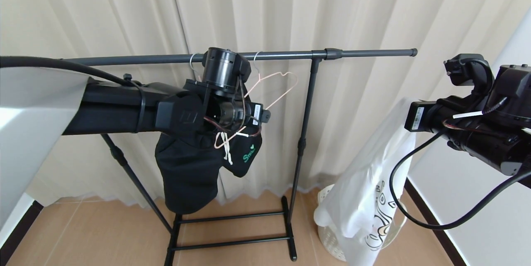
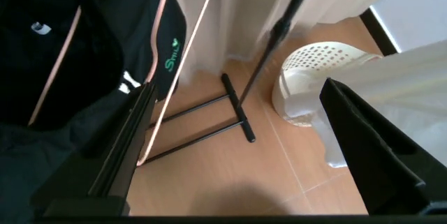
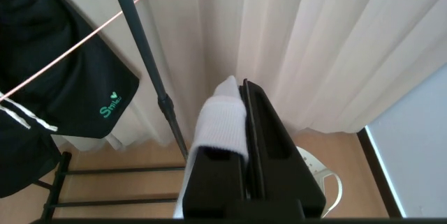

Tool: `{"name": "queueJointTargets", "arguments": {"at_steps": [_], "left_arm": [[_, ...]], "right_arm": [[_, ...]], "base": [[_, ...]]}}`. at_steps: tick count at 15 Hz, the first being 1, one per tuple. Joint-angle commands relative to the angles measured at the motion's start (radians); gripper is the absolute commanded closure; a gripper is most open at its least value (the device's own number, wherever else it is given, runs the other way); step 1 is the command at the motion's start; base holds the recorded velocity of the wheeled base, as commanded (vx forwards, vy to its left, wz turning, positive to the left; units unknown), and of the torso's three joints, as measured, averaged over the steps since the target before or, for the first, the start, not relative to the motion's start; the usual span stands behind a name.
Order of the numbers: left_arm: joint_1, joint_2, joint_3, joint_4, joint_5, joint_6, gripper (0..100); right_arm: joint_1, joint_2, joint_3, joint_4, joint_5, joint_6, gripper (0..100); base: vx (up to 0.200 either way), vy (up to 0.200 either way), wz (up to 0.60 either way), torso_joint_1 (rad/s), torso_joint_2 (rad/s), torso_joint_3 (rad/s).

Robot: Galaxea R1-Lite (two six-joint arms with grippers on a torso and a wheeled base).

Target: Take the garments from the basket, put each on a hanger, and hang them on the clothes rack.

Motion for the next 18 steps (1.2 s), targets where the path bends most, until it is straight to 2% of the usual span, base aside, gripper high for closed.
{"name": "queueJointTargets", "arguments": {"at_steps": [1,7,18], "left_arm": [[0.029,0.054,-0.026,-0.008,0.000,0.024,0],[0.085,0.124,-0.130,-0.033,-0.007,0.093,0],[0.066,0.322,-0.339,-0.033,0.002,0.079,0]], "right_arm": [[0.001,0.009,0.000,-0.001,0.000,0.000,100],[0.001,0.012,0.000,-0.001,0.000,0.000,100],[0.002,0.009,0.003,-0.001,0.000,0.002,100]], "base": [[0.000,0.000,0.00,0.000,0.00,0.000],[0.000,0.000,0.00,0.000,0.00,0.000],[0.000,0.000,0.00,0.000,0.00,0.000]]}}
